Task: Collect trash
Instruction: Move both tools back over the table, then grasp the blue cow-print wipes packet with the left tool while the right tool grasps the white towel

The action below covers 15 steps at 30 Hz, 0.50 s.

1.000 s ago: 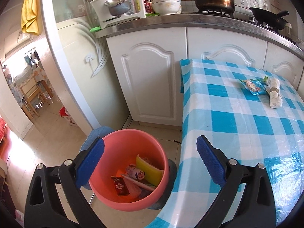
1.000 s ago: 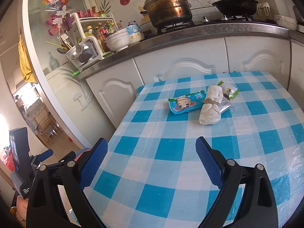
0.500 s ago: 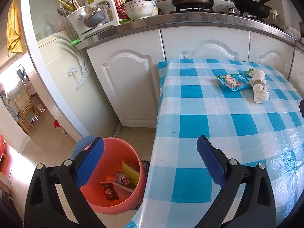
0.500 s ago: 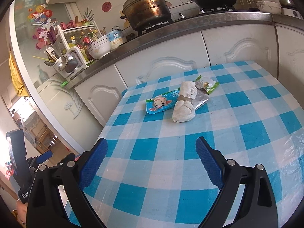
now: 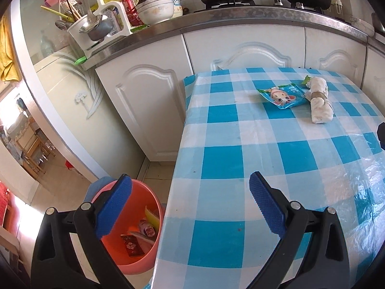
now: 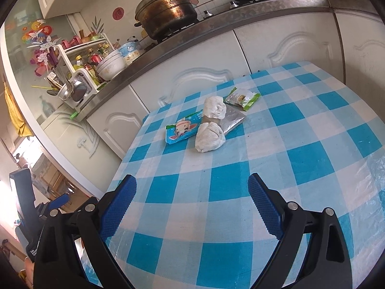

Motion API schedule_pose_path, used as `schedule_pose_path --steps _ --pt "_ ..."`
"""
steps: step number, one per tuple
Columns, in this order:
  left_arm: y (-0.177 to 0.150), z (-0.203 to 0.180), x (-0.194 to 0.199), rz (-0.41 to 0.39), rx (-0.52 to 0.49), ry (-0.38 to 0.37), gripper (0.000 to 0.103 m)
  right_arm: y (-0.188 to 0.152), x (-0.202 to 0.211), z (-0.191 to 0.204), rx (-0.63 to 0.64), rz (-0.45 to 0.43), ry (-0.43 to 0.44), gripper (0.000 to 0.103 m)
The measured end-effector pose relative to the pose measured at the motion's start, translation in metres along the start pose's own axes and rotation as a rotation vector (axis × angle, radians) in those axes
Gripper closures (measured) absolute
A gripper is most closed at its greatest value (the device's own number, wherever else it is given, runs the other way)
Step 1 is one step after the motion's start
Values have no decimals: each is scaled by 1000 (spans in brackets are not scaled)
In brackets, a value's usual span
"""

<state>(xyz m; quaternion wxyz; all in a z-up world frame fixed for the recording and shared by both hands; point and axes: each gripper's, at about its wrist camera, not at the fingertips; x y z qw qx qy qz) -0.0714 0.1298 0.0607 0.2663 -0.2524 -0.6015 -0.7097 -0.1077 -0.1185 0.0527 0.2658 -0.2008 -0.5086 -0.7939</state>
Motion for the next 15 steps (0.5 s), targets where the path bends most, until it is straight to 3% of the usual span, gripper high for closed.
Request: schedule_pose_path --steps 9,15 --pt "28 -20 -18 -19 4 -117 5 5 -12 -37 -91 28 -2 10" --pt "71 -46 -50 -16 15 -290 5 10 -16 -56 -140 41 9 10"
Point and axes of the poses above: each gripper's, at about its wrist camera, not at the fingertips, and x roughly against the way its jaws point, z to its left, y to its top, and after that the axes turned 9 degrees about -y, right-handed
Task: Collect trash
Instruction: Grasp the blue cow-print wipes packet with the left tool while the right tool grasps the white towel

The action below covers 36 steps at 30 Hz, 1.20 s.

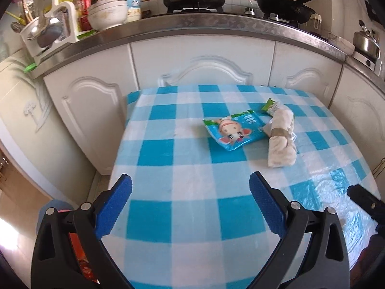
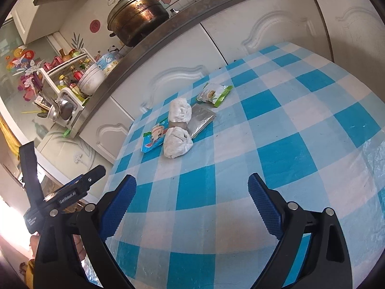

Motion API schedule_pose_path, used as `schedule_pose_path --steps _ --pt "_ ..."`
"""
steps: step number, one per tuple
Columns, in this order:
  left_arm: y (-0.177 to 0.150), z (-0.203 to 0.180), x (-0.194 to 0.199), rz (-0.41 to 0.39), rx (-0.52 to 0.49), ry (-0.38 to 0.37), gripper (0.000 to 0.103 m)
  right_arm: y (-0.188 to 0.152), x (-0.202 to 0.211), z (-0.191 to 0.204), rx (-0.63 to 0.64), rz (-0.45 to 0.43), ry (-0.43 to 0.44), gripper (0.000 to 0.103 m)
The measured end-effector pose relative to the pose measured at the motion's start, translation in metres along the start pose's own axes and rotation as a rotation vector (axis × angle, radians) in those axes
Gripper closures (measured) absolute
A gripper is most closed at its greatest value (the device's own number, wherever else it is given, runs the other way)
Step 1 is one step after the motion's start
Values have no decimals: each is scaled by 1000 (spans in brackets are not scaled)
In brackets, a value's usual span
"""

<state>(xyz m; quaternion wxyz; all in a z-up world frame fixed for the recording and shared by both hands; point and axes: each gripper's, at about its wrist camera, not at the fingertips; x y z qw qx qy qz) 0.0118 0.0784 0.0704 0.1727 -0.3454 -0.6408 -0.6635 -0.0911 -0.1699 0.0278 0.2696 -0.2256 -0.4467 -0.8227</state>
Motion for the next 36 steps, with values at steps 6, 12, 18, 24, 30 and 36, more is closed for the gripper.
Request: schedule_pose_path --steps 6,12,18,24,30,36 --pt "57 -20 -48 40 48 -196 5 5 -4 -13 -42 13 22 10" --pt "102 -37 -111 61 111 -184 5 11 -4 -24 -75 20 37 10" --pt "105 -29 -169 160 160 -109 5 17 3 -30 -57 -4 28 10" --pt "93 -20 -185 204 133 -113 5 19 -1 -39 -75 10 34 10" --pt "81 -24 -176 199 82 -110 5 20 0 -39 -67 9 24 10" --pt "54 -42 -152 205 -10 -169 5 20 -1 -36 -49 6 4 10"
Point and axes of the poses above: each gripper's, at about its wrist camera, not at the fingertips, and x roughly against the way its jaws point, z to its left, y to its top, and after that the axes turned 9 degrees about -y, right-handed
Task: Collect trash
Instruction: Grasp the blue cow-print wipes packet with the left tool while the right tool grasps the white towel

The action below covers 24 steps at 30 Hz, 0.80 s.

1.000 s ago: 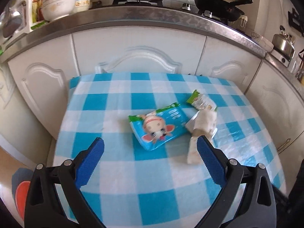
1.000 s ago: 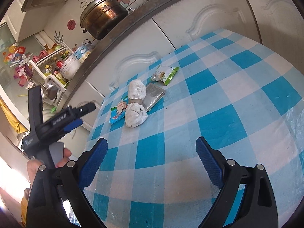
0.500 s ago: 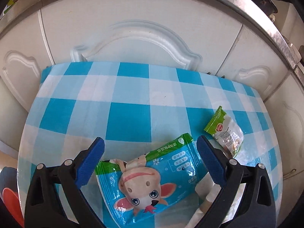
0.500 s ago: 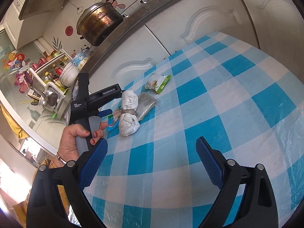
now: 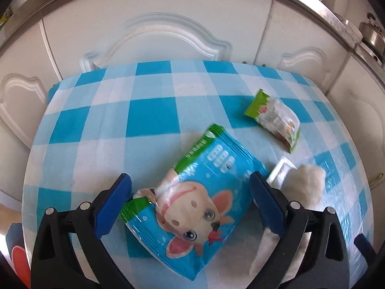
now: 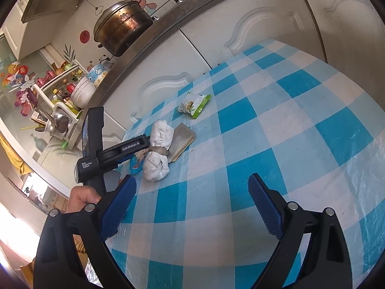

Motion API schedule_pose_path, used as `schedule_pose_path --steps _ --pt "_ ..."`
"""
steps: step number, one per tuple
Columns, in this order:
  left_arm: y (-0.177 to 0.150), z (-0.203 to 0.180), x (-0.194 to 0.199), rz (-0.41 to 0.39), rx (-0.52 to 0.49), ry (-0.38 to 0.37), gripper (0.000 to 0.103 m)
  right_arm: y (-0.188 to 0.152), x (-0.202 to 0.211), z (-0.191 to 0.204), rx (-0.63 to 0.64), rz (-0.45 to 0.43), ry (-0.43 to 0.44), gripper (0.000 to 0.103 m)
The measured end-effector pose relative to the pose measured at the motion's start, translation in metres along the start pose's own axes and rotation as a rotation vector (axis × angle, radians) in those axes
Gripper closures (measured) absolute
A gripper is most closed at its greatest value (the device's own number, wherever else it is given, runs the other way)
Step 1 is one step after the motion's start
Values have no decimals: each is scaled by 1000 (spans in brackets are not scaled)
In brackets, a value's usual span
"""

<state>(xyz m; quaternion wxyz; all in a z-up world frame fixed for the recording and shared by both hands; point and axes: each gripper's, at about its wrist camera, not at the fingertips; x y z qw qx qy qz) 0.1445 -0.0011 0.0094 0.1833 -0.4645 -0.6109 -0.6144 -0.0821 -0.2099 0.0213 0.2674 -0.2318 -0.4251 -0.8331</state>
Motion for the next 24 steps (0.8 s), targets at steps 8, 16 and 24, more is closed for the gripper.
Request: schedule_pose_path --steps 8,16,24 --pt "-43 -41 19 43 -152 -88 5 -5 -7 11 47 17 -5 10" --pt "-29 -37 13 5 -154 14 15 -2 -18 27 117 32 -27 10" --pt "-30 -35 14 -23 -148 14 35 -2 -41 48 205 82 -31 20"
Point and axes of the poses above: each gripper's, at about its wrist camera, not at the fingertips, and x roughly against the way its jaws point, z to its left, y to its top, and after that the axes turned 9 degrees about -y, right-handed
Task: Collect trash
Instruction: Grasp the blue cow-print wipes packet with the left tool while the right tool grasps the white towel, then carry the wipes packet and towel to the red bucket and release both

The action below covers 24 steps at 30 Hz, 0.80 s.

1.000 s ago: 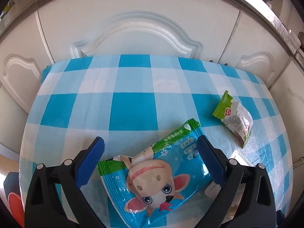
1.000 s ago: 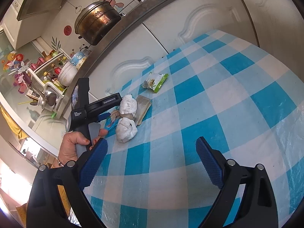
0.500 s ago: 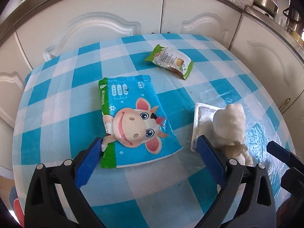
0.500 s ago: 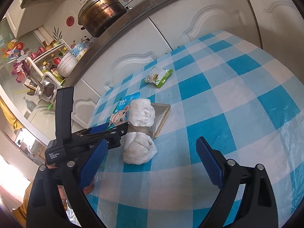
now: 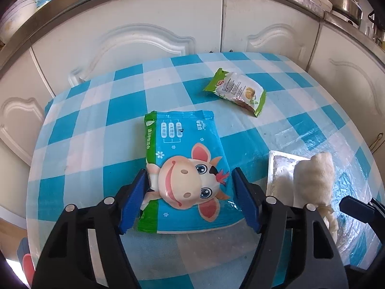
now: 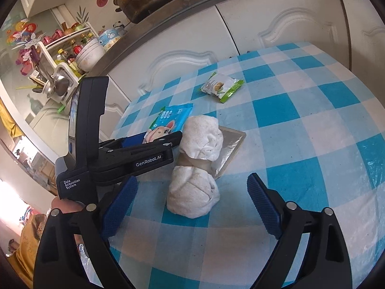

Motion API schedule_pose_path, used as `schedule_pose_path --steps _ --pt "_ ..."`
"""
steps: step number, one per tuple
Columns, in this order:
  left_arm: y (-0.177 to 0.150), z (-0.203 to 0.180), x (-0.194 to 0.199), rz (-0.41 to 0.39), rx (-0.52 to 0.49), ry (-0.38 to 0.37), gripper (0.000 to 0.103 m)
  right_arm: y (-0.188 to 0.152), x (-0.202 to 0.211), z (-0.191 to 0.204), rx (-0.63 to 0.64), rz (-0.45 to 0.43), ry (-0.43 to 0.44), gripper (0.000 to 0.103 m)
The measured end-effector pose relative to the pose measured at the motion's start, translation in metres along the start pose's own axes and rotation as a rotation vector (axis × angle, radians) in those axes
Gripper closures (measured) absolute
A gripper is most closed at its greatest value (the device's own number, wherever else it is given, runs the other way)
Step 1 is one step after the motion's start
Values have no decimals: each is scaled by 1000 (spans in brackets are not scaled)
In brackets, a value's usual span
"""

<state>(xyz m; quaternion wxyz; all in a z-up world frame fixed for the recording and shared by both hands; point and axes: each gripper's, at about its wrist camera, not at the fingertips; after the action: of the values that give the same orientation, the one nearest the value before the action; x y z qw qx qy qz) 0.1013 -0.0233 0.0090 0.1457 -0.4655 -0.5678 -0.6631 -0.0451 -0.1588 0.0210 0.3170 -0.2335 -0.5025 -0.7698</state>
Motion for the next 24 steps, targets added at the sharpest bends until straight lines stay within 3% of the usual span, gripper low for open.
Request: schedule_pose_path --steps 1,5,10,16,24 --pt "-1 0 1 -3 0 -1 36 0 -2 2 9 9 -9 27" --pt "-3 1 3 -10 6 -13 39 -3 -13 3 17 50 -31 33" --pt "-6 2 8 -21 28 -31 42 -5 -16 6 49 56 -66 53" --pt "-13 9 21 -39 91 -59 47 -6 -16 6 58 50 -49 62" --pt "-41 20 57 -83 171 -81 48 -5 -12 3 42 35 8 65"
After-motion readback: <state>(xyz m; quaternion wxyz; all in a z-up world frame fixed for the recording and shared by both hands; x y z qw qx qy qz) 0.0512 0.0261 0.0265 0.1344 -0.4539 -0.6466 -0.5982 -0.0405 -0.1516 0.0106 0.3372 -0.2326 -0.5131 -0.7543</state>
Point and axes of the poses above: each gripper's, at about its wrist camera, not at the fingertips, and x roughly against the way its jaws point, z to its left, y to its top, and after that the axes turned 9 degrees about -y, right-handed
